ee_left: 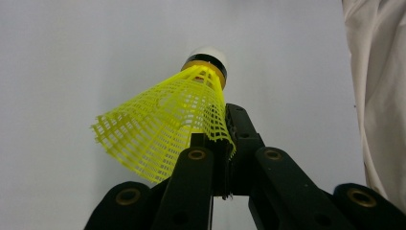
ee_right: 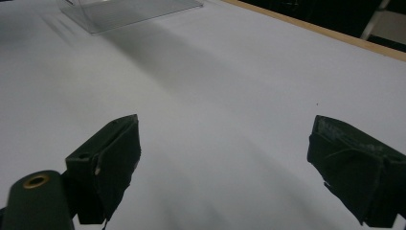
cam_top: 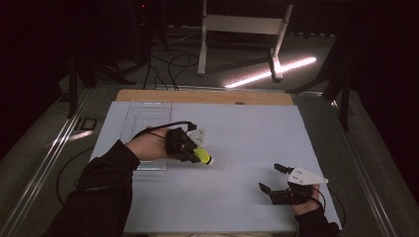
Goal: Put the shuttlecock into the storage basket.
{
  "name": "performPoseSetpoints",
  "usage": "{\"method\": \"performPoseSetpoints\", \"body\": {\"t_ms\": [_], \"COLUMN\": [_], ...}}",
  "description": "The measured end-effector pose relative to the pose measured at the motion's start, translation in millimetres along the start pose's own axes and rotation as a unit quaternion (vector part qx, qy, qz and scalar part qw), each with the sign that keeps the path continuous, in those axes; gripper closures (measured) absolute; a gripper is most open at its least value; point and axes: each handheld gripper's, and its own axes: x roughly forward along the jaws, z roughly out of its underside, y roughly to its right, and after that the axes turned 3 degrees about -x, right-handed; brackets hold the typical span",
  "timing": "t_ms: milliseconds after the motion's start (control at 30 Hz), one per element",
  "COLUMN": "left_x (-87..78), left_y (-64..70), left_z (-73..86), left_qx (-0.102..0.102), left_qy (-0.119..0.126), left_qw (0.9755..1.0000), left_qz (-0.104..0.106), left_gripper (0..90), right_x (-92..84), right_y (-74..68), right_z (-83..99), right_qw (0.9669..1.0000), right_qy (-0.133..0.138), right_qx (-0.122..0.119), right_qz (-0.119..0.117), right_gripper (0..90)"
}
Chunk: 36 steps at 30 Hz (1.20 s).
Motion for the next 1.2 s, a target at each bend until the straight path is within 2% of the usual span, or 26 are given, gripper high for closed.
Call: {"method": "performPoseSetpoints", "body": {"t_ms": [100,200,400,567,767,933,1200], "left_x": [-8.8,-16.9,-28.4,-35.6,-48.9,-55.8,-64.9], "left_y": [-1.6,-3.3,-6.0,-5.6,-6.1,-6.6,-6.6], "left_z": [6.2,12.5,28.1,36.1,55.8,67.0,85.3], "left_qx": [-0.007,-0.019,-0.035,-0.04,-0.066,-0.078,-0.097], "left_qy": [0.002,0.008,0.003,-0.002,0.001,0.01,0.007], "left_qw": [0.9999,0.9997,0.999,0.9985,0.9961,0.9948,0.9924], "left_qz": [-0.011,-0.013,-0.026,-0.037,-0.058,-0.065,-0.075], "left_gripper": [89.7,89.7,89.7,89.8,89.8,89.8,89.8], "right_x": [0.1,0.2,-0.2,-0.4,-1.1,-0.9,-0.7], "right_y": [-0.2,-0.1,0.0,-0.4,-0.3,-0.8,-1.2], "right_z": [-0.1,-0.1,-0.1,-0.4,-0.4,-0.6,-0.7], "right_qw": [1.0,1.0,1.0,1.0,1.0,1.0,1.0], "right_qy": [0.0,-0.001,-0.001,0.0,-0.001,-0.001,-0.002], "right_qx": [0.001,0.0,0.0,-0.001,-0.002,-0.005,-0.006], "right_qz": [0.0,0.0,0.001,0.001,0.004,0.005,0.006], "right_gripper": [11.2,11.2,11.3,11.3,11.2,11.2,11.3]}}
